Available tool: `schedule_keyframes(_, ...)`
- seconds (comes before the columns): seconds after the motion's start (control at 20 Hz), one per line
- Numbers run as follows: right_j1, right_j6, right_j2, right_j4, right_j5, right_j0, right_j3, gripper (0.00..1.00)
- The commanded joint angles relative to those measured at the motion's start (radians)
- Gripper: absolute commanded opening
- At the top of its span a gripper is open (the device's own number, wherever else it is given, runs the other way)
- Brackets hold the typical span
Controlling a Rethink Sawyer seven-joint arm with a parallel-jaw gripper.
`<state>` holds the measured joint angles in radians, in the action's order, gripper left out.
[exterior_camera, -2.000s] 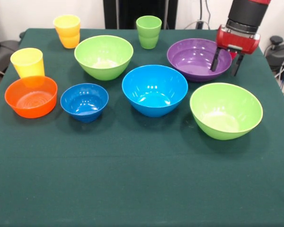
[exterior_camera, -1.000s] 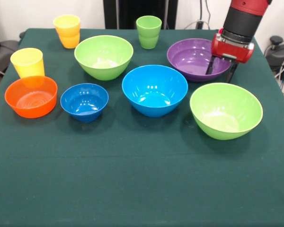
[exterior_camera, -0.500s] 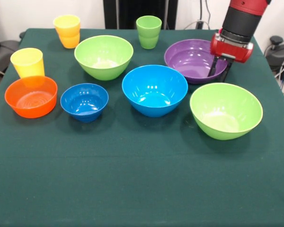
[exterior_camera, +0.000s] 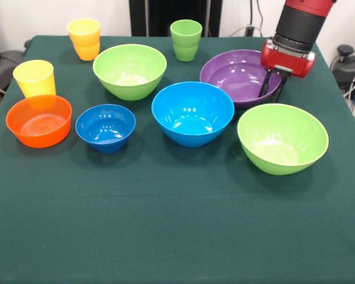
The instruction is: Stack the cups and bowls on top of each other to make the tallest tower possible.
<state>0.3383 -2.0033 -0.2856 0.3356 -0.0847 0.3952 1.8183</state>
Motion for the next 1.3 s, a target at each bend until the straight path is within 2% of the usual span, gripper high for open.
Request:
schedule_keyframes(0.05, -0.02, -0.148, 0.113, -0.002, 0.002, -0.027, -0.061, 0.0)
schedule_keyframes(1.3, 0.05, -0.141, 0.074, 0.016, 0.093, 0.002, -0.04, 0.0)
